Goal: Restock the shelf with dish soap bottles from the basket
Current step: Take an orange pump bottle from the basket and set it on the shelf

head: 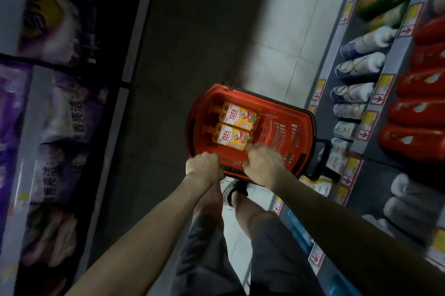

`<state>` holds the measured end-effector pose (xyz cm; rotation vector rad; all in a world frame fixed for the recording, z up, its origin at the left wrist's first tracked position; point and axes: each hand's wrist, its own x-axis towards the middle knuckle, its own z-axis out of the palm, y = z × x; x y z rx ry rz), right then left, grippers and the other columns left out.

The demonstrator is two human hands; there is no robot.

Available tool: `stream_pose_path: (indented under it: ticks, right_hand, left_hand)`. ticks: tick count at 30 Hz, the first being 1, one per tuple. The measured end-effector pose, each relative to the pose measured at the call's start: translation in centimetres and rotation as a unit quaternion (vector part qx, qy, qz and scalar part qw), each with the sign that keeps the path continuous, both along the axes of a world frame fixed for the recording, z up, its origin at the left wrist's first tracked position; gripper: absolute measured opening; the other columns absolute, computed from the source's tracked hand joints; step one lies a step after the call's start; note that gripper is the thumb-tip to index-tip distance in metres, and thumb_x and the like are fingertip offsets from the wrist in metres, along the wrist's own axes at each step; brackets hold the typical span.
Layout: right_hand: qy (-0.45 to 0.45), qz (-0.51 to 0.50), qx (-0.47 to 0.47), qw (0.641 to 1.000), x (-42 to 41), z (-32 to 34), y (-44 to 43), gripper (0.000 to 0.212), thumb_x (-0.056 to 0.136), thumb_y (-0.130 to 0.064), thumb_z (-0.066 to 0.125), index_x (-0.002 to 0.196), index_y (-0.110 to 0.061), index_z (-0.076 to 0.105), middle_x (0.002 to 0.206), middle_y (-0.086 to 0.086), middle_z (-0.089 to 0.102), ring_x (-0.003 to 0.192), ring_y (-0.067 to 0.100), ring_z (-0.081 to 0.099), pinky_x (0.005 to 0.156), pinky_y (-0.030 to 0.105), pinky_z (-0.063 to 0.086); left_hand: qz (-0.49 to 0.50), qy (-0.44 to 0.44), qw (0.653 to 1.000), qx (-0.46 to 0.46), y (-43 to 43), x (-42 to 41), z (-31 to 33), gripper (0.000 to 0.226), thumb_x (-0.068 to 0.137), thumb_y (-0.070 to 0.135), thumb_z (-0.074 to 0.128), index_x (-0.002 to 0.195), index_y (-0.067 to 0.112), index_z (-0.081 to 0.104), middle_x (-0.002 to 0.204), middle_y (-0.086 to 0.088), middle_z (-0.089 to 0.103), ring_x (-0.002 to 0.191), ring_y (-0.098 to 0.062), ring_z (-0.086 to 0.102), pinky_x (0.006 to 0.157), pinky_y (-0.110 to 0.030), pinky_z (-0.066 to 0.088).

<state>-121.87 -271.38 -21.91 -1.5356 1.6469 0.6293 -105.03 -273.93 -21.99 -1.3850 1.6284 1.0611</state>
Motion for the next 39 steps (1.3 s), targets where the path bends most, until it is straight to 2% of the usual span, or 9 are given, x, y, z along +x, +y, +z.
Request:
stream_pose_path:
  ticks: [6, 16, 19, 23, 25, 28, 32, 35, 39]
  right_hand:
    - [0.019, -0.01, 0.018, 1.0, -0.4, -7.4, -1.3, 0.032, 0.098, -0.037, 0.058, 0.121, -0.015, 0.06, 0.115, 0.008, 0.068, 0.108, 0.029, 0.067, 0.091, 0.038, 0.054]
    - [0.033, 0.01, 0.02, 0.999, -2.8, -21.5, 1.6, 0.028, 0.099, -0.037, 0.064, 0.117, -0.016, 0.068, 0.111, 0.003, 0.075, 0.101, 0.022, 0.073, 0.081, 0.032, 0.057]
    - [0.019, -0.095, 0.08, 0.992, -4.0, -25.5, 2.9, 0.023, 0.097, -0.035, 0.065, 0.112, -0.017, 0.068, 0.111, 0.004, 0.073, 0.097, 0.024, 0.072, 0.077, 0.03, 0.053]
    - [-0.014, -0.301, 0.15, 0.942, -5.1, -29.8, 4.5, 0.015, 0.096, -0.035, 0.066, 0.092, -0.025, 0.056, 0.087, -0.003, 0.067, 0.068, 0.006, 0.058, 0.052, 0.022, 0.037]
    - [-0.043, -0.37, 0.159, 0.914, -5.3, -31.5, 5.0, 0.018, 0.093, -0.037, 0.07, 0.099, -0.023, 0.059, 0.087, -0.006, 0.063, 0.074, 0.013, 0.061, 0.059, 0.028, 0.04]
    - [-0.079, -0.453, 0.16, 0.873, -5.1, -33.7, 5.5, 0.048, 0.09, -0.036, 0.076, 0.13, -0.016, 0.059, 0.104, -0.005, 0.064, 0.089, 0.016, 0.062, 0.072, 0.03, 0.043]
    - [-0.121, -0.548, 0.176, 0.809, -4.4, -35.5, 5.9, 0.046, 0.089, -0.026, 0.072, 0.13, -0.007, 0.065, 0.118, 0.007, 0.071, 0.109, 0.025, 0.067, 0.099, 0.044, 0.054]
    - [-0.141, -0.603, 0.175, 0.765, -4.0, -35.9, 5.8, 0.051, 0.089, -0.022, 0.073, 0.137, -0.007, 0.061, 0.127, 0.009, 0.067, 0.123, 0.029, 0.062, 0.107, 0.045, 0.049]
    - [-0.16, -0.658, 0.193, 0.71, -4.0, -35.9, 5.6, 0.056, 0.09, -0.017, 0.073, 0.143, -0.01, 0.057, 0.143, 0.01, 0.058, 0.124, 0.025, 0.055, 0.118, 0.051, 0.043]
  left_hand:
    - [-0.001, 0.003, 1.0, 0.022, -1.5, -0.5, -7.0, 0.034, 0.098, 0.025, 0.056, 0.129, 0.018, 0.066, 0.127, -0.01, 0.071, 0.119, -0.035, 0.069, 0.092, -0.04, 0.053]
    - [0.093, 0.003, 0.995, 0.027, -1.6, -1.9, -20.5, 0.051, 0.102, 0.03, 0.06, 0.148, 0.016, 0.042, 0.132, -0.013, 0.063, 0.124, -0.036, 0.063, 0.101, -0.049, 0.054]
    - [0.147, -0.003, 0.989, 0.019, -0.8, -2.8, -24.7, 0.057, 0.102, 0.032, 0.06, 0.15, 0.016, 0.035, 0.134, -0.017, 0.062, 0.124, -0.04, 0.062, 0.099, -0.051, 0.052]
    - [0.238, -0.018, 0.971, 0.028, 0.5, -4.4, -29.2, 0.073, 0.102, 0.037, 0.061, 0.16, 0.019, 0.02, 0.137, -0.021, 0.06, 0.126, -0.043, 0.061, 0.105, -0.054, 0.052]
    - [0.291, -0.022, 0.956, 0.027, 1.0, -5.1, -30.8, 0.077, 0.101, 0.037, 0.06, 0.161, 0.023, 0.015, 0.136, -0.021, 0.058, 0.126, -0.044, 0.06, 0.106, -0.058, 0.051]
    - [0.368, -0.026, 0.929, 0.024, 1.4, -5.7, -32.7, 0.078, 0.099, 0.036, 0.064, 0.16, 0.024, 0.017, 0.138, -0.021, 0.056, 0.125, -0.043, 0.059, 0.106, -0.056, 0.052]
    - [0.463, 0.015, 0.885, 0.035, 1.3, -5.2, -34.6, 0.064, 0.099, 0.028, 0.069, 0.152, 0.016, 0.034, 0.13, -0.008, 0.062, 0.108, -0.027, 0.063, 0.087, -0.037, 0.053]
    - [0.514, 0.04, 0.856, 0.042, 1.1, -4.7, -35.2, 0.051, 0.1, 0.024, 0.064, 0.147, 0.017, 0.046, 0.131, -0.008, 0.069, 0.12, -0.031, 0.067, 0.106, -0.045, 0.055]
    - [0.552, 0.052, 0.832, 0.035, 1.3, -4.9, -35.1, 0.049, 0.101, 0.024, 0.064, 0.146, 0.021, 0.047, 0.131, -0.008, 0.07, 0.118, -0.029, 0.069, 0.107, -0.048, 0.056]
